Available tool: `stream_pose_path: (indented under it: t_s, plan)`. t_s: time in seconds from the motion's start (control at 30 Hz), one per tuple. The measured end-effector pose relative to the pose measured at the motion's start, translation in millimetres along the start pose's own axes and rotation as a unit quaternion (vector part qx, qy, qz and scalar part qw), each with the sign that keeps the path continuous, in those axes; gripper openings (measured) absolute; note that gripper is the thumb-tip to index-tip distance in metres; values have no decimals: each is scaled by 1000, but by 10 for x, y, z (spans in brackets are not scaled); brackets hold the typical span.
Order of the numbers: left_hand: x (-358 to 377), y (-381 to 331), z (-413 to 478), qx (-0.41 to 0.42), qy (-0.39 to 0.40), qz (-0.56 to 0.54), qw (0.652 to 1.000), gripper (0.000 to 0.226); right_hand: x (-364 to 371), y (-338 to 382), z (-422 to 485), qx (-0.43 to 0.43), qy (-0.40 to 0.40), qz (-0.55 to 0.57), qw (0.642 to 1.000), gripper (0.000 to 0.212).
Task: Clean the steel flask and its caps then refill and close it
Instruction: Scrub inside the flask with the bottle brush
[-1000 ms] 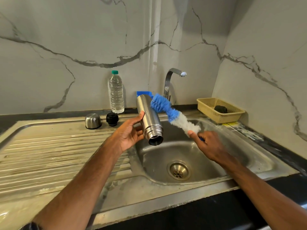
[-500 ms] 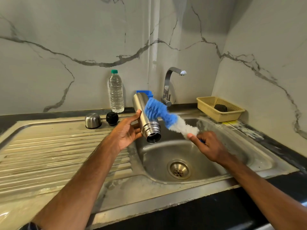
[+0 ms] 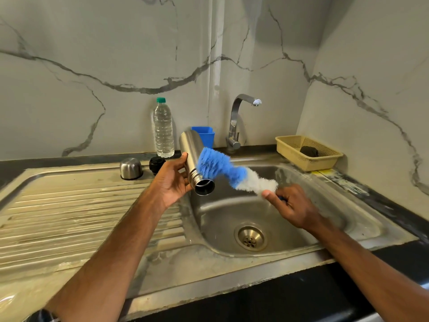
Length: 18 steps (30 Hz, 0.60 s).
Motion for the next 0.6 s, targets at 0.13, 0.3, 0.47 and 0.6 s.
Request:
stream_pose_path:
  t_s: [0.13, 0.3, 0.47, 0.6]
  plan:
    - [11, -7, -9, 0, 3, -22, 1000, 48, -23, -2, -17, -3, -12, -1, 1000, 61]
    - [28, 2, -10, -4, 3, -36, 999, 53, -34, 17, -1, 13, -19, 1, 1000, 63]
    - [8, -10, 4, -1, 0, -46, 999, 56, -27, 27, -15, -2, -9, -6, 1000, 61]
    - [33, -4, -9, -7, 14, -46, 999, 67, -49, 15, 12, 16, -25, -9, 1000, 62]
Point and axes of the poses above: each hand's wrist, its own z-axis towards the middle knuckle, its own x-axis out of the palm, y = z × x, the point moved 2 cm from there along z, towards the middle knuckle, and after that the axes turned 7 degrees about -z, right-handed, at the moved point
